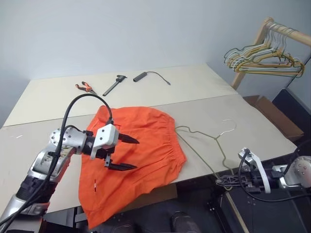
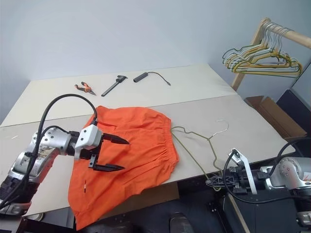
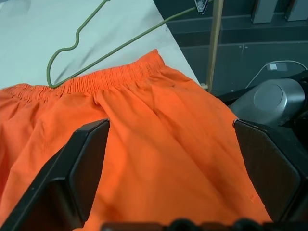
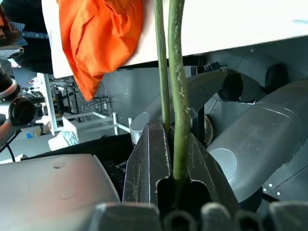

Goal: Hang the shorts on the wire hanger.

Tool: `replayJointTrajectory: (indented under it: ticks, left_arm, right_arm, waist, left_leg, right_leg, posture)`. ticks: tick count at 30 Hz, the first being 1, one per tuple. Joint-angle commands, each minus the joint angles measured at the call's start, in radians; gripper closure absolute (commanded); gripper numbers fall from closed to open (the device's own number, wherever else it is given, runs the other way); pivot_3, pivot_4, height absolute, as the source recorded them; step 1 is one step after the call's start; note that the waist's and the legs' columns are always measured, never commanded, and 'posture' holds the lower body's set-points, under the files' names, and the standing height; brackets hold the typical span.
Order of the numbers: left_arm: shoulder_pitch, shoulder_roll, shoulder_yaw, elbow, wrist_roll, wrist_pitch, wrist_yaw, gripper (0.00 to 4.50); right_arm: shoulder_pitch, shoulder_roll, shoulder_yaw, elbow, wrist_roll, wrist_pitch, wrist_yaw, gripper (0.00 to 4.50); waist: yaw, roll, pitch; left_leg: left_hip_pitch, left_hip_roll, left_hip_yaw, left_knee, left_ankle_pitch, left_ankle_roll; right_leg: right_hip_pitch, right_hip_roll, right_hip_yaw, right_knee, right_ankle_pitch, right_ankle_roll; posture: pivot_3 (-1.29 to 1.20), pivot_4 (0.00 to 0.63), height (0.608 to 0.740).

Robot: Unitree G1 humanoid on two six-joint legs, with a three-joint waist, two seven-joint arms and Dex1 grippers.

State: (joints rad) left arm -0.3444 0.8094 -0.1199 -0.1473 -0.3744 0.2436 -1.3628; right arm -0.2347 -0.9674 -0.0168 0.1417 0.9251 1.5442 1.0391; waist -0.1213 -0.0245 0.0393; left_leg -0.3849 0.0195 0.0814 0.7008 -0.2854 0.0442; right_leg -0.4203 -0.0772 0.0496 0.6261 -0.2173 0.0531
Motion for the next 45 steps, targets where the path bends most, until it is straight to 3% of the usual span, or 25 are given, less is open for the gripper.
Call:
replayJointTrajectory:
  ticks: [1, 25, 34, 45]
  left_arm:
    - [-0.005, 0.010, 0.020, -0.034, -0.001, -0.003, 0.015, 0.04]
    - [0.012, 0.021, 0.013, -0.049, 0.029, -0.009, 0.047, 0.04]
    - [0.018, 0.008, 0.002, -0.057, 0.043, -0.013, 0.060, 0.04]
    - [0.054, 0.020, 0.014, -0.100, 0.048, -0.009, 0.097, 0.04]
  right_arm:
    - [-0.037, 0.003, -0.019, 0.019, -0.007, -0.017, 0.010, 4.50]
    - [-0.100, 0.058, 0.023, 0.038, -0.027, -0.031, 0.084, 4.50]
    - [-0.263, 0.103, 0.150, 0.206, -0.102, -0.062, 0.151, 4.50]
    - [-0.442, 0.096, 0.393, 0.305, -0.214, -0.156, 0.414, 4.50]
  waist:
    - [0.000, 0.000, 0.000]
    - [0.005, 0.000, 0.000]
    - [0.001, 0.001, -0.001]
    - [0.015, 0.001, -0.001]
  left_leg:
    - [0.000, 0.000, 0.000, 0.000, 0.000, 0.000]
    - [0.000, 0.000, 0.000, 0.000, 0.000, 0.000]
    - [0.001, 0.000, 0.001, 0.001, 0.000, 0.000]
    - [0.000, -0.001, 0.001, 0.001, 0.000, 0.000]
  right_leg:
    - [0.000, 0.000, 0.000, 0.000, 0.000, 0.000]
    - [0.000, 0.000, 0.000, 0.000, 0.000, 0.000]
    - [0.000, 0.000, 0.001, 0.001, 0.000, 0.000]
    - [-0.001, 0.000, 0.001, 0.001, 0.000, 0.000]
  posture:
    - [-0.12, 0.000, 0.740]
    - [-0.10, 0.000, 0.740]
    - [-0.09, 0.000, 0.740]
    - [-0.05, 0.000, 0.740]
